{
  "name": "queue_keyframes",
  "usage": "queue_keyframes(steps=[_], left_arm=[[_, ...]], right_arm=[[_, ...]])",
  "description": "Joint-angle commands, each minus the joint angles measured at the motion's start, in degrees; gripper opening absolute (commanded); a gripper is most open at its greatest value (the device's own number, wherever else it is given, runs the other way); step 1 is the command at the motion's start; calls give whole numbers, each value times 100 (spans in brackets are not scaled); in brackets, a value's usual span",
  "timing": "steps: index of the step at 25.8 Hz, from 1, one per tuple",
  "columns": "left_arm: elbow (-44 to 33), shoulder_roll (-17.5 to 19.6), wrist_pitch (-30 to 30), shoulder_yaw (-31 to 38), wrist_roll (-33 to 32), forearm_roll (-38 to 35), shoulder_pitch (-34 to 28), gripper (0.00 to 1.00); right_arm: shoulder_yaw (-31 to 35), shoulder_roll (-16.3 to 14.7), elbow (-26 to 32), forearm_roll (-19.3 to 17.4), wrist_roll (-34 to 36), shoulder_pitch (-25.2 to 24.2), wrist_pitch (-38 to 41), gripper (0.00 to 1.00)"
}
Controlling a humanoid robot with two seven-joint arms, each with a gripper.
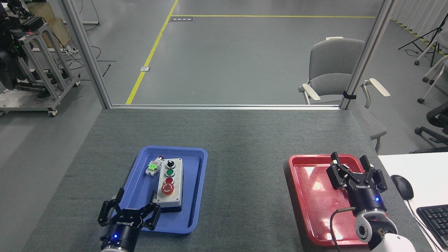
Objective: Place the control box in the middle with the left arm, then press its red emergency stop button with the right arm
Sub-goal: 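Open the left gripper and move it toward the grey control box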
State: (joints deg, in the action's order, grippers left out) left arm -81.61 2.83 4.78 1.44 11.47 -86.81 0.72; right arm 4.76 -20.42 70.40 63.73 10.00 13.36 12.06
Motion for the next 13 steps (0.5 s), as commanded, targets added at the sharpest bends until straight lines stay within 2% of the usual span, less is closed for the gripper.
queue_keyframes(steps=[1, 13], left_arm=[[-101, -10, 5, 5, -31, -3, 7, 100], [-119, -89, -30, -100, -31, 6, -11, 99]], right_arm=[[-1, -5, 0, -1, -6, 0, -11, 100], [-10, -5, 0, -1, -6, -9, -29, 100]])
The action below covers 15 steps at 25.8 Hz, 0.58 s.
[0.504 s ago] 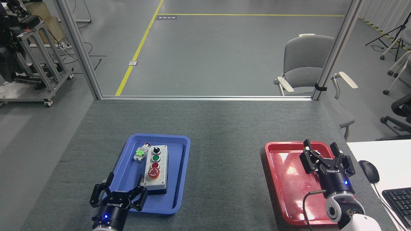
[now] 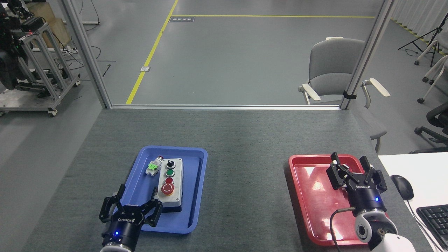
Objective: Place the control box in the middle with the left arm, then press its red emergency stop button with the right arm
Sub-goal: 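Open the left gripper and move it toward the grey control box, then close the left gripper on the near end of the control box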
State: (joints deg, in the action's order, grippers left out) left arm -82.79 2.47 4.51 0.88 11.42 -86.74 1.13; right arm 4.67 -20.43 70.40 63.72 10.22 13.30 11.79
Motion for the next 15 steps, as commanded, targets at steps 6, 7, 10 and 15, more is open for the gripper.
queue_keyframes(steps=[6, 7, 10, 15], left_arm=[[105, -730, -47, -115, -25, -45, -165, 99], [105, -792, -108, -132, -25, -71, -201, 99], [211, -783, -416, -352, 19, -80, -209, 99], [492, -818, -556, -422, 63, -80, -209, 99]], right_arm=[[-10, -5, -9, 0, -29, -12, -1, 100], [-10, -5, -9, 0, -29, -21, -1, 100], [-10, -5, -9, 0, -29, -21, -1, 100], [-28, 4, -9, 0, -29, -30, 25, 100]])
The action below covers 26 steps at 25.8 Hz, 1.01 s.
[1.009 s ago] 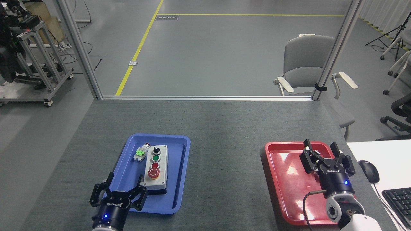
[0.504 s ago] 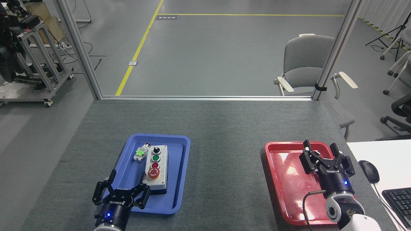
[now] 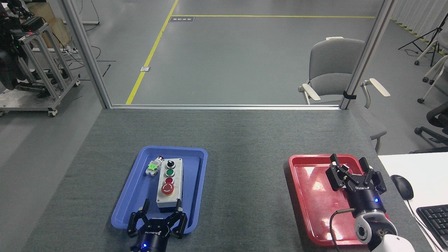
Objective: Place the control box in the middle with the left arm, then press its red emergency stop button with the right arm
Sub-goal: 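Close the left gripper on the near end of the control box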
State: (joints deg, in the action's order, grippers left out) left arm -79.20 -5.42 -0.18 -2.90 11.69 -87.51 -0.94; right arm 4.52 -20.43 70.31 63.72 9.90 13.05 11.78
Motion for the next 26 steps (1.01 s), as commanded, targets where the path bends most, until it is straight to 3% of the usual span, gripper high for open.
queue_keyframes(steps=[1, 8, 26], left_arm=[[168, -12, -149, -44, 61, -3, -3, 99], [291, 23, -474, -44, 202, -29, 59, 99], [1706, 41, -518, -326, 817, -3, 850, 99]], right_arm=[[-12, 4, 0, 0, 3, -5, 35, 100], [-12, 4, 0, 0, 3, -5, 35, 100], [-12, 22, 9, 0, 3, -5, 44, 100]])
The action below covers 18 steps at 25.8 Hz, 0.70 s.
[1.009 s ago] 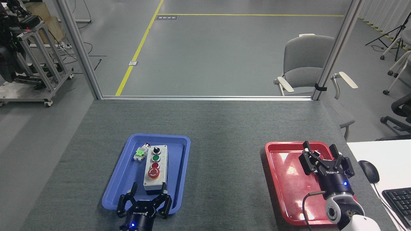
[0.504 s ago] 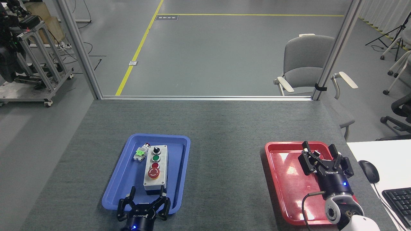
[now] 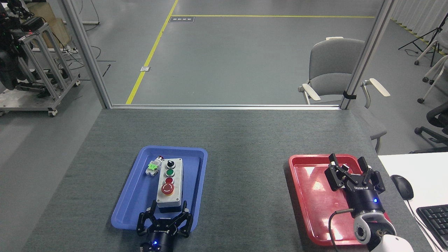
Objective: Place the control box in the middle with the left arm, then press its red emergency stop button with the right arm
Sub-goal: 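Close the left gripper on the near end of the control box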
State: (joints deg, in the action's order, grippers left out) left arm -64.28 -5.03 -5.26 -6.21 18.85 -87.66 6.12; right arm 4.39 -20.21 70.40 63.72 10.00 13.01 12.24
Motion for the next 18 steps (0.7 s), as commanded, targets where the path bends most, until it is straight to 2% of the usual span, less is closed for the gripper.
queue_keyframes(steps=[1, 6, 10, 16, 17, 18], left_arm=[[258, 2, -10, 5, 102, 12, 179, 99], [689, 19, -46, 5, 146, 73, 433, 99], [1216, 19, -292, 5, 348, 91, 723, 99], [2464, -16, -353, 23, 603, 197, 1479, 99], [2596, -16, -362, 23, 611, 320, 1550, 94], [2640, 2, -362, 23, 620, 460, 1576, 81]], right_arm=[[0, 0, 0, 0, -7, 0, -3, 100], [0, 0, -9, 0, -7, 0, -3, 100], [0, 0, -9, 0, -7, 0, -3, 100], [-9, 0, 0, 0, -7, 0, 6, 100], [-9, 0, 0, 0, -7, 0, 6, 100], [-9, -9, 0, -9, -7, 0, 6, 100]])
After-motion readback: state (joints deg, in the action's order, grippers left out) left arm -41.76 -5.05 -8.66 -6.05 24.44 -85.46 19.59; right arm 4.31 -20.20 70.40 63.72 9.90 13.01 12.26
